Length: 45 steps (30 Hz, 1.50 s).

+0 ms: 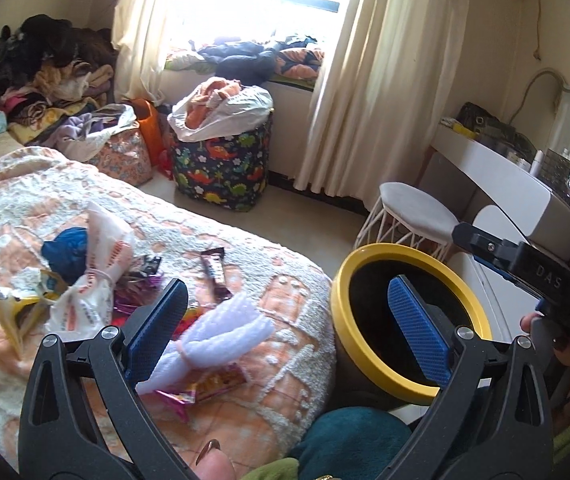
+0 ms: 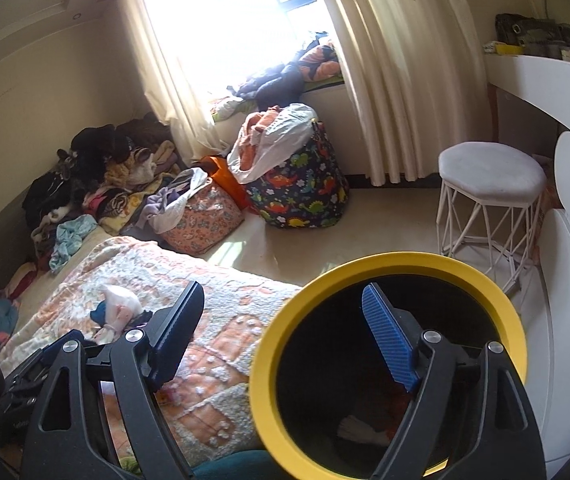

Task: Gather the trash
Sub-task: 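Lower the white mesh wrapper into the bin and open the left tool, then grasp the white plastic bag with the left tool while the right tool grasps the white mesh wrapper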

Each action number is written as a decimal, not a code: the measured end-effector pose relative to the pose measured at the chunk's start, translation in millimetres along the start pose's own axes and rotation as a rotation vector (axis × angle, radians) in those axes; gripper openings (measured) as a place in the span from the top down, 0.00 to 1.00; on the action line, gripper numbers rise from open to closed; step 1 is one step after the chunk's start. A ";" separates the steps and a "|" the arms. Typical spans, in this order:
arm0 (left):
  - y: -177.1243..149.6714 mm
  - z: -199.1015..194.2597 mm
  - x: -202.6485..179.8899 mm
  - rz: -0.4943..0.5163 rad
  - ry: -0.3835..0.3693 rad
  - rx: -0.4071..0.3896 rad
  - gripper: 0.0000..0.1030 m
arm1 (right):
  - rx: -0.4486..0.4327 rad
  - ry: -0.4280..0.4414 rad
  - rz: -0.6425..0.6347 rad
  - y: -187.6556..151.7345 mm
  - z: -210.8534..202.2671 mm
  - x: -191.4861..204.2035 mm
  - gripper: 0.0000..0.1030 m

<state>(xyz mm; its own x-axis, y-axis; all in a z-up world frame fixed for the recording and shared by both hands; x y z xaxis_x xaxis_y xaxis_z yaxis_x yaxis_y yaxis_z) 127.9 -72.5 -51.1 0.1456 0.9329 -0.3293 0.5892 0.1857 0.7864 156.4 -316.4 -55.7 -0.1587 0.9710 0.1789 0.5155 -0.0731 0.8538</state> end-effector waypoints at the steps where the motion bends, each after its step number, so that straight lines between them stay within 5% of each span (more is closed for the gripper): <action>1: 1.1 -1.8 4.0 -0.006 0.008 -0.006 0.11 | 0.000 0.006 -0.007 -0.1 -0.4 4.6 0.23; 26: 7.6 -33.5 122.8 -0.214 0.203 -0.057 0.11 | 0.164 0.146 -0.108 -30.4 37.5 105.7 0.18; 45: -16.8 -3.3 159.0 -0.308 0.174 0.047 0.11 | 0.397 0.187 -0.001 -62.4 120.8 127.4 0.19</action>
<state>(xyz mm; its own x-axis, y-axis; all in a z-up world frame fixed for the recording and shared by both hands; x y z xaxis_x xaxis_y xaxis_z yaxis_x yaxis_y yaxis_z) 138.5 73.8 -114.9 -0.1798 0.8750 -0.4496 0.6209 0.4554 0.6380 205.8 -160.6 -145.3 -0.2907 0.9103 0.2946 0.7929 0.0569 0.6066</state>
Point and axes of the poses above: each gripper's, at about its wrist camera, not at the fingertips, and z roughly the way its jaws point, x to its left, y to its top, the point moved 2 cm from there along z, roughly the way its jaws point, and after that the axes turned 8 degrees about -z, right-handed, at the moved point
